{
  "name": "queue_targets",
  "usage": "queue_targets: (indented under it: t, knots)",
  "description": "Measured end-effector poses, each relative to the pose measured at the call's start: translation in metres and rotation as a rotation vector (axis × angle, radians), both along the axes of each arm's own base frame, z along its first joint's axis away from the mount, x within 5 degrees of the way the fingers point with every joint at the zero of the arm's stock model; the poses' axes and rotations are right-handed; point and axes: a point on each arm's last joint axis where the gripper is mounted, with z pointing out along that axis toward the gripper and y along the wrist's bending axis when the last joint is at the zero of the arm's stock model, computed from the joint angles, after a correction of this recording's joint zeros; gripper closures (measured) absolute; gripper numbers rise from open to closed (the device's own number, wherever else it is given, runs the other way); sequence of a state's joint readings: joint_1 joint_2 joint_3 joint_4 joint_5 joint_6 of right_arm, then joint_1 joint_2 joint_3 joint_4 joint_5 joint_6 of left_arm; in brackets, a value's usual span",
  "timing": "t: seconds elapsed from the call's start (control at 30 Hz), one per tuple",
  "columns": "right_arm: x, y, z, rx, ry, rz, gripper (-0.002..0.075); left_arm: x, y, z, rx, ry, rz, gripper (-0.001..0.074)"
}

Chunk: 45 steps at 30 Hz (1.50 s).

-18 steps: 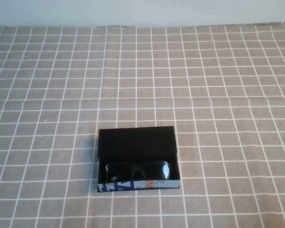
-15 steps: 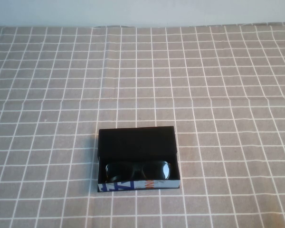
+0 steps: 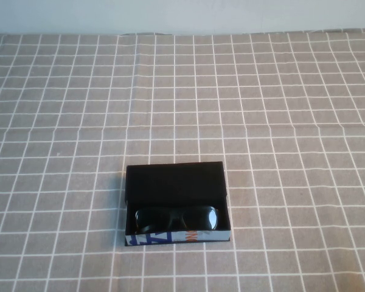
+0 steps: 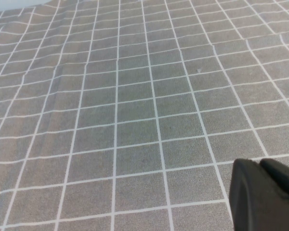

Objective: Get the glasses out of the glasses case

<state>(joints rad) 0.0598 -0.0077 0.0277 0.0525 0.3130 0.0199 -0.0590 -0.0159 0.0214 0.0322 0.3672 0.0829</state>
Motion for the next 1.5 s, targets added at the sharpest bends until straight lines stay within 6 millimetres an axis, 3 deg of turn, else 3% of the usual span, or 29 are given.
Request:
queue_targets:
  t: [0.33, 0.43, 0.67, 0.9, 1.03, 1.23, 1.5]
  knots:
    - [0.000, 0.002, 0.002, 0.079, -0.013, 0.002, 0.0743, 0.000, 0.000, 0.000, 0.000, 0.000, 0.000, 0.0739]
    - [0.001, 0.004, 0.006, 0.189, -0.047, -0.001, 0.0743, 0.000, 0.000, 0.000, 0.000, 0.000, 0.000, 0.0739]
    - [0.003, 0.002, 0.023, 0.644, -0.174, -0.059, 0.0743, 0.000, 0.000, 0.000, 0.000, 0.000, 0.000, 0.0739]
    - [0.002, 0.003, 0.024, 0.834, -0.148, -0.063, 0.0743, 0.000, 0.000, 0.000, 0.000, 0.000, 0.000, 0.0739]
    - [0.006, 0.018, 0.041, 0.793, 0.039, 0.037, 0.0743, 0.000, 0.000, 0.000, 0.000, 0.000, 0.000, 0.0739]
    - [0.029, 0.036, 0.083, 0.543, 0.414, 0.187, 0.0743, 0.000, 0.000, 0.000, 0.000, 0.000, 0.000, 0.0739]
    - [0.106, 0.049, 0.116, 0.261, 0.670, 0.375, 0.0743, 0.000, 0.000, 0.000, 0.000, 0.000, 0.000, 0.0739]
